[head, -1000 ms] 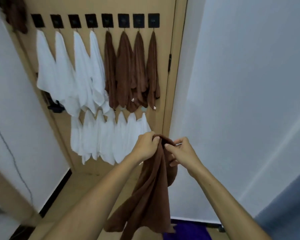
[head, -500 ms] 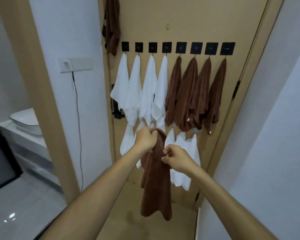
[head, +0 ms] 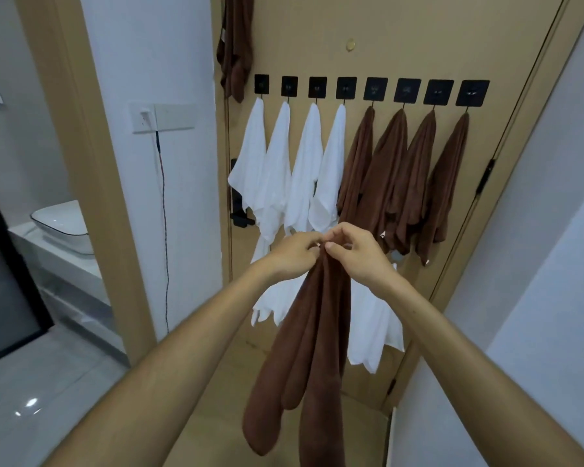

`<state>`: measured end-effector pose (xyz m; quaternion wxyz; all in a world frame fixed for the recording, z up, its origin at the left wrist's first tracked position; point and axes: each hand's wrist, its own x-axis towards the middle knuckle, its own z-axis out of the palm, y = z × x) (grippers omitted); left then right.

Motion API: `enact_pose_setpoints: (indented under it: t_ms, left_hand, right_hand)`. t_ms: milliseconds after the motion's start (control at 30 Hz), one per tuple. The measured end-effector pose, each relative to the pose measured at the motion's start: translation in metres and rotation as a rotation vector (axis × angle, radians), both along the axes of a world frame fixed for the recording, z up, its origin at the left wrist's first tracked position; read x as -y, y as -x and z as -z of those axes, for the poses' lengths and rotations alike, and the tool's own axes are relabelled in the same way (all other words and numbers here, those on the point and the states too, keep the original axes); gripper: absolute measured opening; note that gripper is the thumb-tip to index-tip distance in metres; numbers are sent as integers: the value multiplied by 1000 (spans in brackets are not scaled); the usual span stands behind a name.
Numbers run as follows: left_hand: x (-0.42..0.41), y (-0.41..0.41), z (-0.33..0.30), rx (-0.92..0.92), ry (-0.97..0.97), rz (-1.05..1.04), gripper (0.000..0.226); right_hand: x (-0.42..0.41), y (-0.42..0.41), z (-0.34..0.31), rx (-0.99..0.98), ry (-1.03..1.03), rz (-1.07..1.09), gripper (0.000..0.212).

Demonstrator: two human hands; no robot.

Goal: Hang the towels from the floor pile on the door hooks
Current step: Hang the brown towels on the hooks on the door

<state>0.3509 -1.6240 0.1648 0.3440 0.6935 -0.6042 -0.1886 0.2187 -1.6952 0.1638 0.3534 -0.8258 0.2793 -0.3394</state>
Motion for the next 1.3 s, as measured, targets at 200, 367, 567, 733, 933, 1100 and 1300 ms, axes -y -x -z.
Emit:
enact_pose_setpoints:
  t_ms: [200,367,567,733,933,1100,1300]
  left_hand:
    - [0,-23,-1,41,-33,55,17]
    - [11,-30,-1,235,5,49,8]
    - [27,-47,-3,191,30,27,9]
    - [51,-73,0,163,38,-24,3]
    - [102,-108,-3,203,17,-124,24]
    - [149,-124,-15,2,-155,-86,20]
    - [172,-178,-31,-394,-171,-67,11]
  right_hand:
    - [17,0,-2,-153,21,-20,26]
    - [29,-7,-5,-318,118,1,23]
    - [53,-27,2,-259,83,-5,31]
    - [83,-53,9,-219,-31,-99,26]
    - [135,-104,14,-230,282,-43,29]
    - [184,-149,7,-150,345,31,24]
    - [220,-194,-8,-49,139,-215,37]
